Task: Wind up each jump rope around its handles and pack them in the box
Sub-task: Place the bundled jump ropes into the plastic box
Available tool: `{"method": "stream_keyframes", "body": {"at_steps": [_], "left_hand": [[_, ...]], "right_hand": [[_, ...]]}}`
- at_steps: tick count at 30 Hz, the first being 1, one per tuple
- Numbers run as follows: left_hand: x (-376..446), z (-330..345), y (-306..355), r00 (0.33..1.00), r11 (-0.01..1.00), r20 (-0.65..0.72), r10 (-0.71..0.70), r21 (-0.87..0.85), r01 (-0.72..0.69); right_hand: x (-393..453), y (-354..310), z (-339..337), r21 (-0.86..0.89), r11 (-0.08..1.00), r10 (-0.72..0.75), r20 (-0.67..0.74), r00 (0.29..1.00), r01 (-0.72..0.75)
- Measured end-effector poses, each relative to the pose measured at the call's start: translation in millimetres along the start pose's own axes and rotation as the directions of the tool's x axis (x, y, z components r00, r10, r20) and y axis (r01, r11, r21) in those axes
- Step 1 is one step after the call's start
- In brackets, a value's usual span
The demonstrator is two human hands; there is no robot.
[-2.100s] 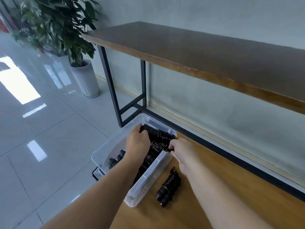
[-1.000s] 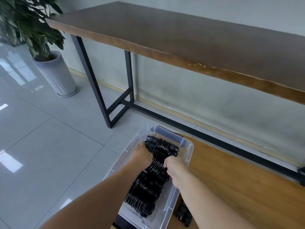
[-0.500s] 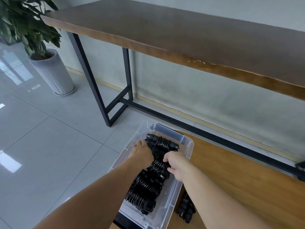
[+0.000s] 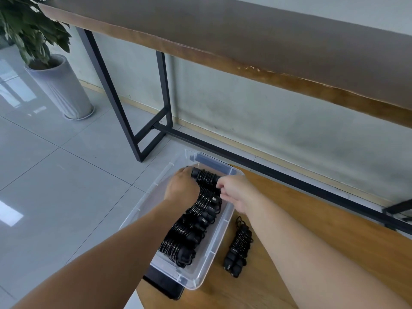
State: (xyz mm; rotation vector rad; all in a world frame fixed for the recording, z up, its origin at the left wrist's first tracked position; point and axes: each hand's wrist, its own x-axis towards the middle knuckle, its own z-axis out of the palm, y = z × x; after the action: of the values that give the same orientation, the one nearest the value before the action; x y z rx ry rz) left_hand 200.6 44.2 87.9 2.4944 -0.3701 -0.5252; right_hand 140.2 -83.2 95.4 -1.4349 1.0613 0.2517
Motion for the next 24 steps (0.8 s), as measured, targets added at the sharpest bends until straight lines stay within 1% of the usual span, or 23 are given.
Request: {"method": "stream_keyframes", "body": {"at_steps": [2,3,5,7,10,13,15,17,18,19,21,24], "left_hand": [[-13,3,20,0.994,0.995,-0.092,0.067,-0.068,-0.074],[-20,6,30,0.987,0.991,-0.123,0.099,-0.082,-0.11],[-36,17,49,0.977,0.978,-0.162,0.141,-0.132,-0.163],[-55,34,66,0.97,0.96,-0.178,0.163,-0.2,-0.198],[-83,66,82,0.975,0.941,-0.142,0.173,-0.267,-0.206],[-101,105,85,0.993,0.953,-0.055,0.108,-0.278,-0.119],[-109,133,82,1.0,0.958,0.015,0.026,-0.285,-0.021],[-113,158,77,0.991,0.943,0.078,-0.105,-0.308,0.124],[-114,170,74,0.976,0.918,0.112,-0.187,-0.334,0.214],[-113,185,67,0.949,0.873,0.142,-0.281,-0.374,0.314],[-112,199,56,0.884,0.761,0.169,-0.436,-0.455,0.463],[-112,220,38,0.738,0.553,0.157,-0.657,-0.565,0.613]], "right_hand": [[-4,-3,-13,0.002,0.998,-0.058,0.002,0.998,0.058],[-8,-4,-20,0.036,0.995,-0.089,0.005,0.996,0.089],[-16,-2,-36,0.091,0.985,-0.146,-0.007,0.989,0.147],[-19,9,-58,0.095,0.977,-0.186,-0.029,0.982,0.188],[-17,32,-93,0.078,0.974,-0.207,-0.048,0.977,0.211],[-14,55,-120,-0.022,0.982,-0.186,-0.06,0.981,0.185],[-6,71,-131,-0.067,0.987,-0.151,-0.056,0.987,0.147],[5,89,-135,-0.117,0.988,-0.106,-0.049,0.993,0.1],[11,97,-135,-0.141,0.987,-0.083,-0.036,0.996,0.077],[19,107,-135,-0.172,0.983,-0.063,-0.019,0.998,0.059],[26,116,-129,-0.199,0.98,-0.032,-0.007,0.999,0.03],[42,133,-119,-0.296,0.955,-0.012,0.046,0.999,0.026]]}}
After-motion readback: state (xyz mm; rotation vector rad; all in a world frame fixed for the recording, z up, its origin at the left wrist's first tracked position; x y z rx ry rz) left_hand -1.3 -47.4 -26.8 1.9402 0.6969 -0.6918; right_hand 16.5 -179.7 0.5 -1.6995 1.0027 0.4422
